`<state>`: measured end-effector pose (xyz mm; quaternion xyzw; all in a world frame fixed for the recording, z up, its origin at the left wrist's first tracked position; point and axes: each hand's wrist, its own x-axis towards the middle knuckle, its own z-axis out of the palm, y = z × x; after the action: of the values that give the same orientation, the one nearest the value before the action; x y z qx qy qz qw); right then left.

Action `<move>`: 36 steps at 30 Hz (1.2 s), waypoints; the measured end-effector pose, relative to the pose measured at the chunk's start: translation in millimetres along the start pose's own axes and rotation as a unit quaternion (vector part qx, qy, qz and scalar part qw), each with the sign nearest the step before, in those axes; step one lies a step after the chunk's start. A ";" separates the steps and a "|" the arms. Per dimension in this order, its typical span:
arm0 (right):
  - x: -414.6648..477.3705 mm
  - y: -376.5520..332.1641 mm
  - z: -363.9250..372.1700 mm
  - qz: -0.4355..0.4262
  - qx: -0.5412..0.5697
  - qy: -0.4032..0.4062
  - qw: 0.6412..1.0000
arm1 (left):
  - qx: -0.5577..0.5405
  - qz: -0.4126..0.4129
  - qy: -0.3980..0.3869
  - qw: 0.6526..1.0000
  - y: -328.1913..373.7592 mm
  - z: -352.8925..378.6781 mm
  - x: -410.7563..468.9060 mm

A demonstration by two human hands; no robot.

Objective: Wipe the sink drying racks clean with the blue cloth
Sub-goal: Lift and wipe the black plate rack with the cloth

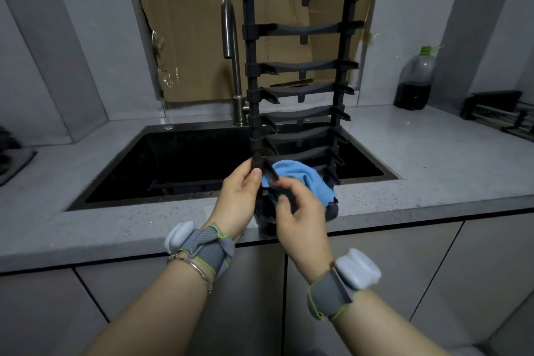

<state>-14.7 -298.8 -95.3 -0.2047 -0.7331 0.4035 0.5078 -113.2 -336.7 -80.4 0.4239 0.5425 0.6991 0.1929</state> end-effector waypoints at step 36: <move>31.6 9.6 -46.4 -0.198 -0.599 -0.049 0.775 | 0.019 0.034 -0.014 0.999 -10.0 -4.0 2.2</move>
<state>13.8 -252.9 -77.2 -0.2979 -0.8747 -0.2169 0.3148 -119.6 -334.1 -89.0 0.4553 0.5387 0.6886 0.1683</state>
